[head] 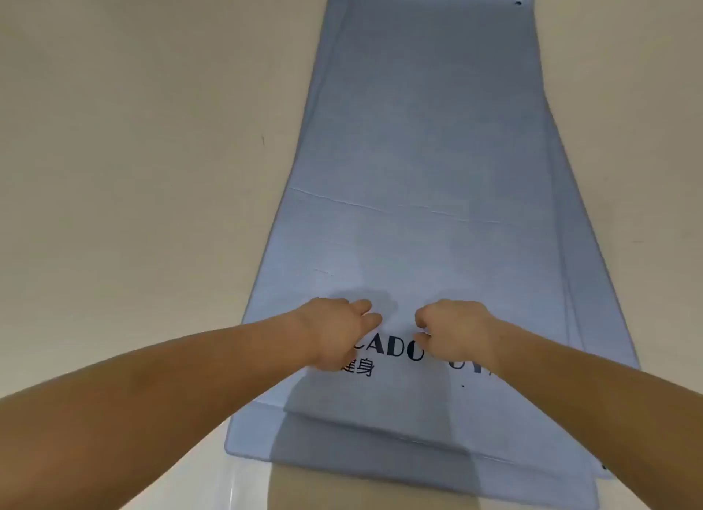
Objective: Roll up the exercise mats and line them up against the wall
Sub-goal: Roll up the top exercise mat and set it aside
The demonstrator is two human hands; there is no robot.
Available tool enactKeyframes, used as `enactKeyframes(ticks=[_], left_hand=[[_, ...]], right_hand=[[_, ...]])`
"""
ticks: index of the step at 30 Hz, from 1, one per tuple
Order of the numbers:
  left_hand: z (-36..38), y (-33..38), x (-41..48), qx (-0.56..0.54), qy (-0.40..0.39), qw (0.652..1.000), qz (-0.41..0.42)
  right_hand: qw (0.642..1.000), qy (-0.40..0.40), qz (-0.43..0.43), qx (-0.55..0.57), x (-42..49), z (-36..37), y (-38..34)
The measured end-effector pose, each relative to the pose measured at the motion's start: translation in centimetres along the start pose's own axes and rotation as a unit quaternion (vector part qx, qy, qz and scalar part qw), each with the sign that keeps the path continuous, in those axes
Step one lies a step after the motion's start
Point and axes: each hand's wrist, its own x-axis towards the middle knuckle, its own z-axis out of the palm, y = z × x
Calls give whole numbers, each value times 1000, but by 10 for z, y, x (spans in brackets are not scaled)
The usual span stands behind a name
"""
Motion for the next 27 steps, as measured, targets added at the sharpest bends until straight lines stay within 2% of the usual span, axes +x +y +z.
enactKeyframes(ticks=[2,7,9,14,18,20,22,25,27], left_hand=[[18,-4,8,24,16,1000,9],[69,2,3,58,-9,998,25],[89,7,6,85,-9,996,28],[114,14,13,132,23,991,22],[101,0,-3,51,19,997,51],[99,-1,-18,59,78,991,90],[95,0,-32,96,179,971,122],[73,-3,-36,73,283,954,68],[49,-5,-32,60,315,947,35]], right_hand=[[1000,22,3,13,12,20,-1],[981,86,12,173,-4,75,-11],[976,95,6,195,-13,94,-16],[982,73,-37,170,-11,115,-21],[991,73,-60,95,-17,120,-27],[992,84,-69,60,-28,119,-31],[987,139,-71,37,-40,120,-32],[944,320,-78,26,-59,129,-32],[915,394,-55,65,-69,126,-30]])
